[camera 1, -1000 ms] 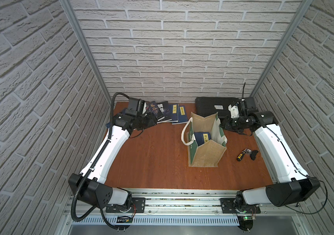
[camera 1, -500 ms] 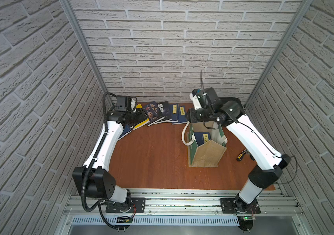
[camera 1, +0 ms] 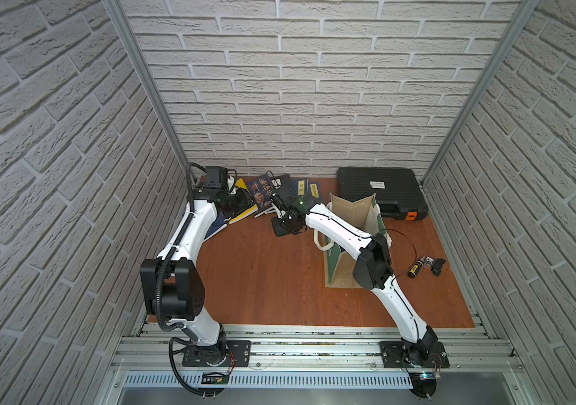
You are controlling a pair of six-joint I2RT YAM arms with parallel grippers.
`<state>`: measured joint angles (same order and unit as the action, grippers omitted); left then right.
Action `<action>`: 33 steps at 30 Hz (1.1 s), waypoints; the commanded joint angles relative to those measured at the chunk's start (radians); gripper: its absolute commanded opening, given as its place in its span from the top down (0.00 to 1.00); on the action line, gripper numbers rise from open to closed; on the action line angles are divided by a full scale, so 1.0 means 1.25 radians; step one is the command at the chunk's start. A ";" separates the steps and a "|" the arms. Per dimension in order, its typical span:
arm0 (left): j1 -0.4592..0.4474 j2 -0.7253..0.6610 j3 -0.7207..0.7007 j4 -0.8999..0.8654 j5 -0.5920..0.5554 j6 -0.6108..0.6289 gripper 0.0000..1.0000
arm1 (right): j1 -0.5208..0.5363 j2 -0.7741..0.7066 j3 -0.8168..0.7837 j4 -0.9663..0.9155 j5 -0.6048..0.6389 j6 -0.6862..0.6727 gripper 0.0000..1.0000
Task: Put the books into the canvas bag
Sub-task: Move the book to the center of the board.
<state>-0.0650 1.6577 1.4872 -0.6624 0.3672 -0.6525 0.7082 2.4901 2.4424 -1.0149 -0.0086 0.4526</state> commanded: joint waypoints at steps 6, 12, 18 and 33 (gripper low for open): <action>-0.076 0.153 0.080 0.069 -0.009 0.008 0.46 | -0.147 0.043 0.024 0.113 0.006 0.036 0.56; -0.138 0.267 0.141 0.152 -0.004 -0.033 0.47 | -0.202 0.073 0.024 0.160 0.053 0.032 0.55; -0.169 0.345 0.156 0.259 -0.012 -0.089 0.47 | -0.231 0.111 0.025 0.200 0.118 0.023 0.51; -0.222 0.463 0.201 0.371 -0.081 -0.099 0.46 | -0.257 0.202 0.058 0.246 0.112 0.051 0.36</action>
<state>-0.3340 2.2299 1.6978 -0.2634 0.3077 -0.8051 0.3985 2.7064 2.5267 -0.7380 0.1902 0.4980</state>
